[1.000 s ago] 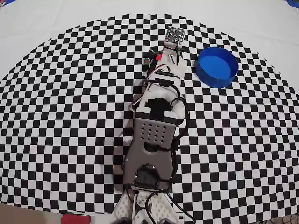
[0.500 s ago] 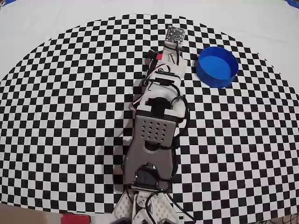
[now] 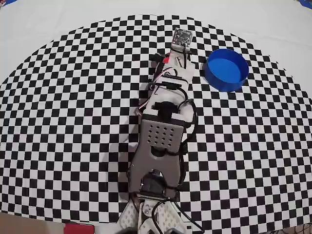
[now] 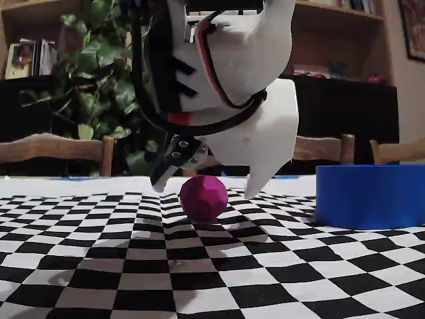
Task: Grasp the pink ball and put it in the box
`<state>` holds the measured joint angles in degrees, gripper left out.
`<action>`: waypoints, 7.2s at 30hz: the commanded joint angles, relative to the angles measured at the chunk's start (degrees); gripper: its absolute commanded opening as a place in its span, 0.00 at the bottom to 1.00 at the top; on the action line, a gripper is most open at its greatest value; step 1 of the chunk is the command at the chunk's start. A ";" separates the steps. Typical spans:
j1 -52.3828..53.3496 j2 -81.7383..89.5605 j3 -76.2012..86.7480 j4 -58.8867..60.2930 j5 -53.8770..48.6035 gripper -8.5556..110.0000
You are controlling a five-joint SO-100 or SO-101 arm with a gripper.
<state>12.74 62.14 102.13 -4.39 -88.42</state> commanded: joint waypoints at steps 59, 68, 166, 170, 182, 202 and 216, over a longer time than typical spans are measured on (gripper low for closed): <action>-0.62 -0.97 -2.90 -0.44 -0.53 0.34; -0.53 -1.05 -2.99 -0.44 -0.53 0.34; 8.53 43.15 24.79 0.53 -0.44 0.07; 9.93 42.98 24.79 0.53 -0.44 0.07; 13.97 42.63 24.61 0.26 -0.53 0.07; 17.67 39.55 23.55 -0.44 -0.53 0.07; 18.63 32.70 18.28 -0.53 -0.53 0.07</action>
<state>30.76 94.75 123.13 -4.04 -88.42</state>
